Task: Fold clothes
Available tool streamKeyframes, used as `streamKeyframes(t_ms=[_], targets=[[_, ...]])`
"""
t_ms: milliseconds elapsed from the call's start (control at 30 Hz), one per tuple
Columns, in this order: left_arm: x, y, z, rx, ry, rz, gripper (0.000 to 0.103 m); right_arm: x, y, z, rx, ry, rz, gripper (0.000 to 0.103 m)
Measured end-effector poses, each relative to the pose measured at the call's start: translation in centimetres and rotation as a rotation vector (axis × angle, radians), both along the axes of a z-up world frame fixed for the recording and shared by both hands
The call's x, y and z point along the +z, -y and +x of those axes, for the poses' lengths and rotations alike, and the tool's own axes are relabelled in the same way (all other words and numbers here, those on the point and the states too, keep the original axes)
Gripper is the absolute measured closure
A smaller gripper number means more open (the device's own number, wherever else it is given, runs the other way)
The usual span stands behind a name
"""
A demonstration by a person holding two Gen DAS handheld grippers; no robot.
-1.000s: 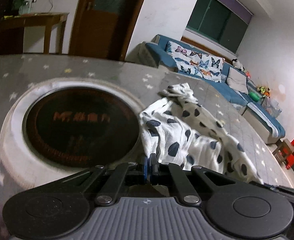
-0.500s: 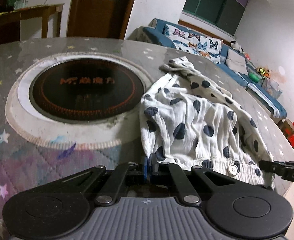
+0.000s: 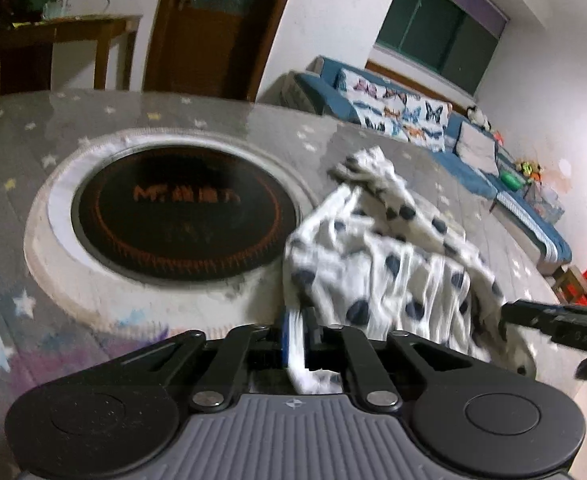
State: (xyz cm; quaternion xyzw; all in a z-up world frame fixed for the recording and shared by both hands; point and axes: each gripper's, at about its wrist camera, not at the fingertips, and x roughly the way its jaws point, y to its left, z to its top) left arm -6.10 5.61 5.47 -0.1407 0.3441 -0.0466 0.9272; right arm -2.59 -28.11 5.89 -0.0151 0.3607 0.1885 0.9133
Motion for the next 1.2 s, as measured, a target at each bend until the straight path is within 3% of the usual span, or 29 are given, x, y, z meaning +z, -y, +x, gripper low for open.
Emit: streamKeyframes(t_ms=[267,600,933,1200], targets=[[1.6,1.7,1.9,-0.063,0.053,-0.004,0.089,-2.2,-1.5,2.4,0.039,-0.030,-0.020,0.069],[-2.2,2.3,4.0,-0.067,-0.065,0.061,0.089,-3.5,1.6,2.8,-0.037,-0.060,-0.027,0.070],[-1.9,0.9,3.7,-0.007,-0.079,0.057,0.087,-1.8,1.7,3.7,-0.001,-0.008,-0.044,0.068],[0.9,1.5,3.5,-0.038,0.016,0.035,0.088,0.2,0.1,5.1,0.071,0.051,-0.067,0.067]])
